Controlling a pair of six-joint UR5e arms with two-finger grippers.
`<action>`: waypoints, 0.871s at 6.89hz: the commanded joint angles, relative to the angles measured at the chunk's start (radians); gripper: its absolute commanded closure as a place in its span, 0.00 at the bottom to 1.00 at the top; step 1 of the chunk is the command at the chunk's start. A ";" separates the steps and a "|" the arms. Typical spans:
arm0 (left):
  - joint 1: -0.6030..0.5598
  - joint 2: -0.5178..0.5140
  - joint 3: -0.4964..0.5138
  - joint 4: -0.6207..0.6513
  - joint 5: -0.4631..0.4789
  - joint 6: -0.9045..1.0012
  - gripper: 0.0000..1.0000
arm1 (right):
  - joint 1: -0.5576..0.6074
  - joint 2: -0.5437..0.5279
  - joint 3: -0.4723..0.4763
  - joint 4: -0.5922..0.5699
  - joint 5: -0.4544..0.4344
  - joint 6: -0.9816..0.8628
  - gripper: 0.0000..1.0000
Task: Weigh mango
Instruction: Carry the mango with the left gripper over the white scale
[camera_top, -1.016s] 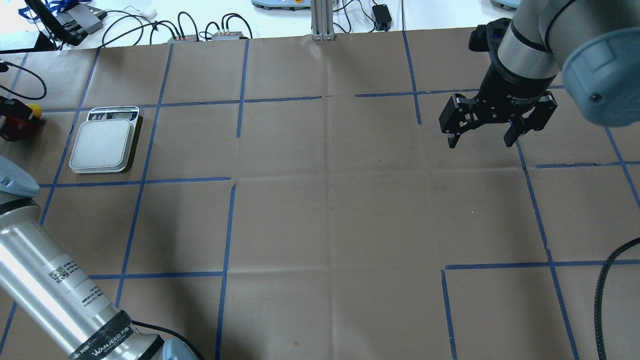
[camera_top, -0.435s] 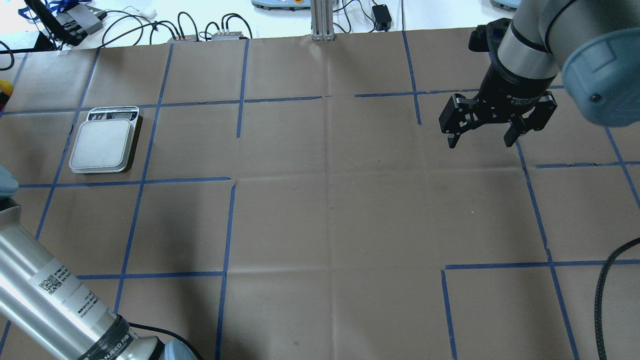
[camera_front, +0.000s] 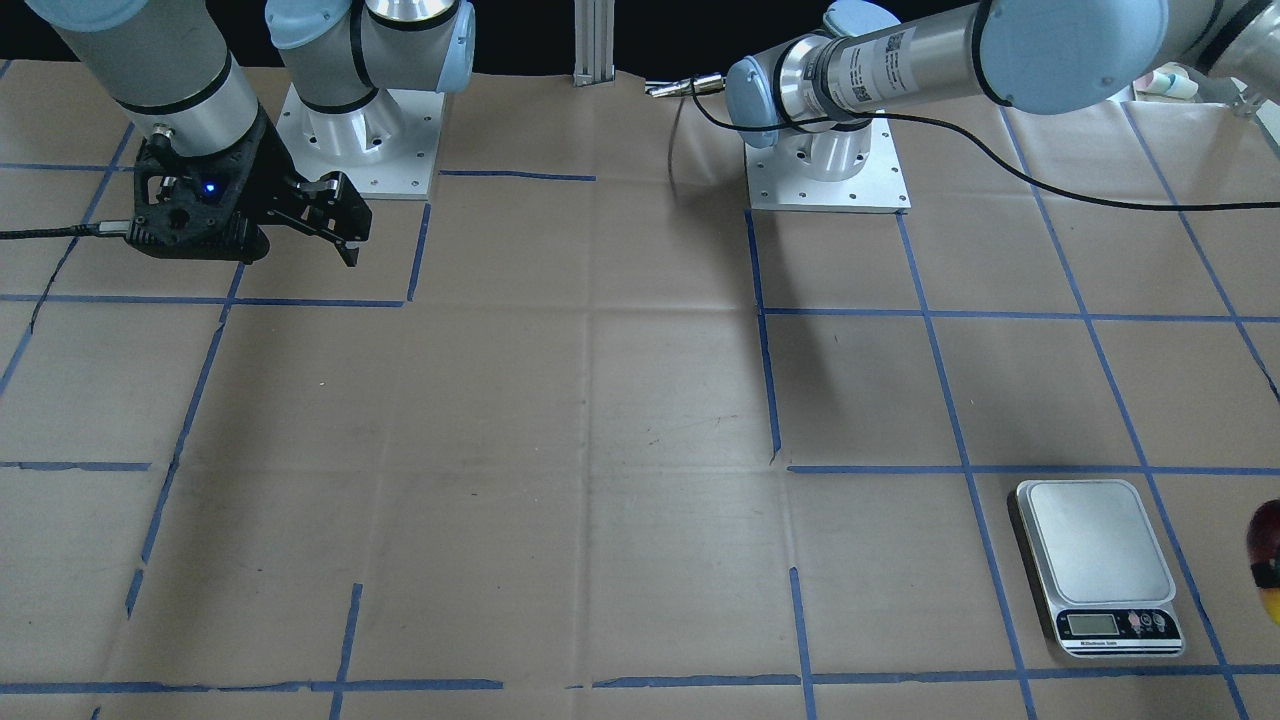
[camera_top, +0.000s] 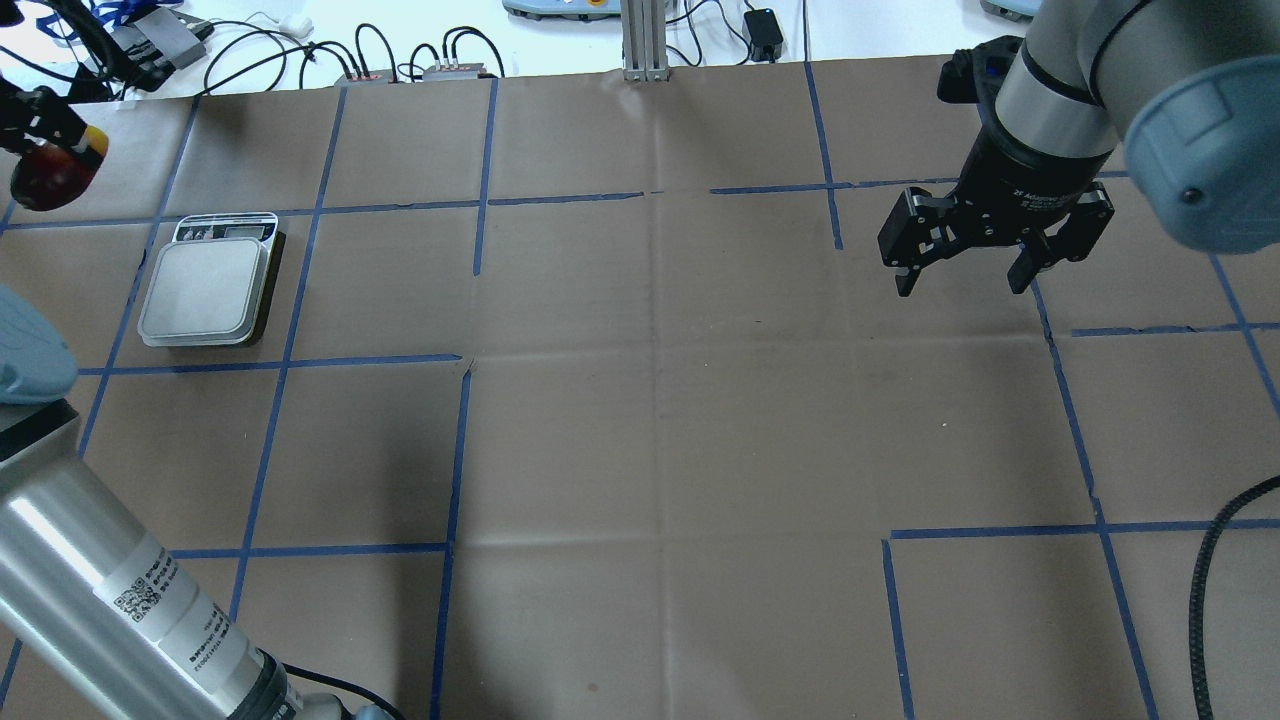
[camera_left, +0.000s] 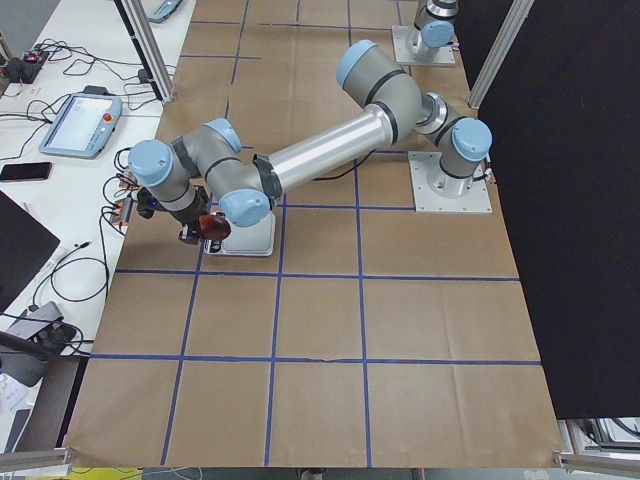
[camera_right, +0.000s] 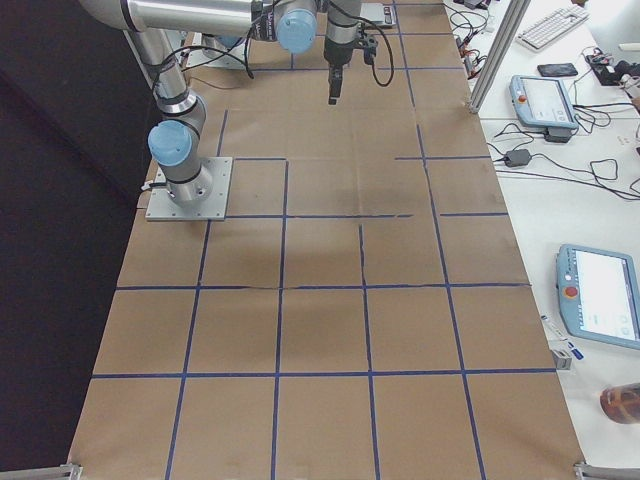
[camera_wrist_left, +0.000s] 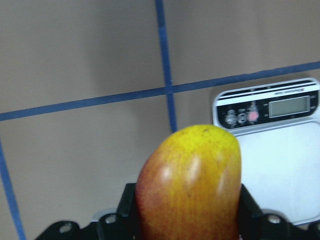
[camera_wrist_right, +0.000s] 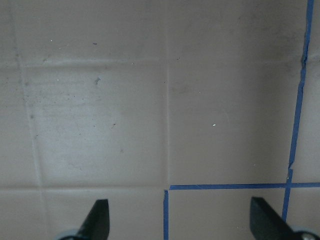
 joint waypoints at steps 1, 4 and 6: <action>-0.053 0.124 -0.277 0.122 -0.001 -0.088 0.53 | 0.000 0.000 0.000 0.000 0.000 0.000 0.00; -0.047 0.174 -0.668 0.627 0.013 -0.093 0.49 | 0.000 0.000 0.000 0.000 0.000 0.000 0.00; -0.041 0.186 -0.673 0.638 0.013 -0.095 0.00 | 0.000 0.000 0.000 0.000 0.000 0.000 0.00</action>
